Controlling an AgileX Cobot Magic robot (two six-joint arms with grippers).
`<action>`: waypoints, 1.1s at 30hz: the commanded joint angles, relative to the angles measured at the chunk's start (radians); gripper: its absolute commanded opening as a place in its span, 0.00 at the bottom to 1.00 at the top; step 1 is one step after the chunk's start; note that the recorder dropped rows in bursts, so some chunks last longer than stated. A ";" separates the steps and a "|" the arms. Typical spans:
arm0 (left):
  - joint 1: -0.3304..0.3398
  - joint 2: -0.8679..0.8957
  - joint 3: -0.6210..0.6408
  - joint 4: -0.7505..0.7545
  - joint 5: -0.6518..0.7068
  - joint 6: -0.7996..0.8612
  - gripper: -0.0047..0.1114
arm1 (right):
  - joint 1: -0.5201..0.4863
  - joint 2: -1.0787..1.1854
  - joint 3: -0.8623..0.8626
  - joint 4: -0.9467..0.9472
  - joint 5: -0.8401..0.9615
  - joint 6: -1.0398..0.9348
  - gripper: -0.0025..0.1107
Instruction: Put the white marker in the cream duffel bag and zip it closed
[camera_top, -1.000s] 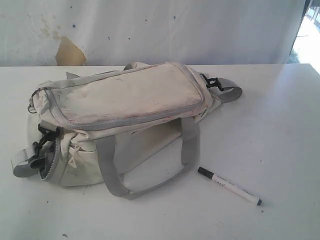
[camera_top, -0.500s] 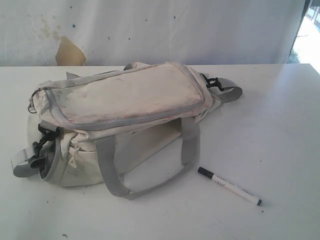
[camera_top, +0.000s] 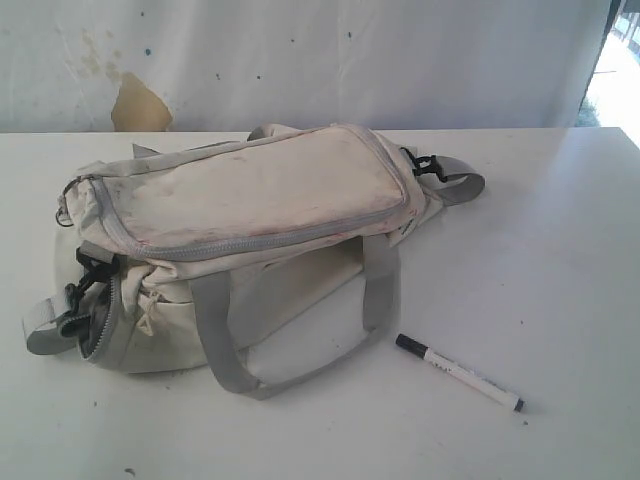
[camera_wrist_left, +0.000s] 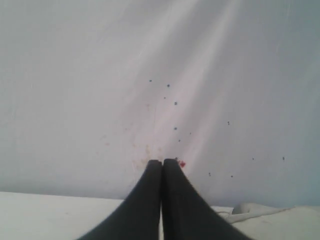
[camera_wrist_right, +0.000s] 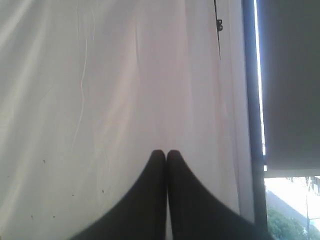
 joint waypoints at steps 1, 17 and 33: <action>0.002 0.009 -0.127 -0.012 0.217 -0.008 0.04 | -0.004 0.077 -0.133 0.000 0.131 0.007 0.02; 0.002 0.393 -0.403 -0.013 0.426 0.032 0.04 | -0.004 0.593 -0.417 0.000 0.303 0.003 0.02; 0.002 0.857 -0.403 -0.054 0.210 0.046 0.38 | 0.144 1.067 -0.600 0.000 0.435 -0.034 0.24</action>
